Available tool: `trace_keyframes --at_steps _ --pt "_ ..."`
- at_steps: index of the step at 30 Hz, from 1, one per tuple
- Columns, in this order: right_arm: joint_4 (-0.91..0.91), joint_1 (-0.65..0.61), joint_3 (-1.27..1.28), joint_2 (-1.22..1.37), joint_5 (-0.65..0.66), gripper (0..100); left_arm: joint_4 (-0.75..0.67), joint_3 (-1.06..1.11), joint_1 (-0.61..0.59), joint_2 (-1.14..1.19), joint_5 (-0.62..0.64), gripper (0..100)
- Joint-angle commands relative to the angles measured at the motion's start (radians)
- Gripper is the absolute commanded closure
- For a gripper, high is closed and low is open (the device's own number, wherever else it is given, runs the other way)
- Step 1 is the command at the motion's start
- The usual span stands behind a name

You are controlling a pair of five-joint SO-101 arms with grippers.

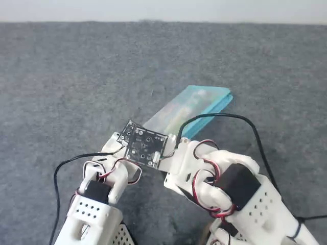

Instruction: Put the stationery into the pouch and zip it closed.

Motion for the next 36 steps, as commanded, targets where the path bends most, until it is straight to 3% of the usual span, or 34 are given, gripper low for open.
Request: trace_keyframes --at_steps 1,5,15,22,25,31,33,36 --pt "-0.047 -0.016 0.012 -0.087 0.006 99.2 -0.008 -0.056 0.003 0.009 0.055 99" --pt "-0.061 -0.160 0.017 -0.108 0.006 99.2 0.078 -0.122 0.012 0.011 0.106 99" --pt "-0.036 -0.503 0.018 -0.021 0.066 99.2 0.084 -0.130 0.000 0.012 0.129 99" --pt "-0.031 -0.533 0.020 -0.022 0.064 99.1 0.063 -0.131 -0.068 0.012 0.138 99" --pt "-0.015 -0.450 0.012 -0.022 0.021 98.8 0.063 -0.131 -0.075 0.012 0.138 99" --pt "-0.097 0.097 0.054 0.028 -0.166 88.1 0.064 -0.157 -0.170 0.011 0.170 99" --pt "-0.168 0.171 0.094 0.073 -0.216 84.3 0.064 -0.163 -0.198 0.011 0.192 99" --pt "-0.283 0.180 0.147 0.150 -0.304 82.1 0.064 -0.163 -0.213 0.011 0.203 99"
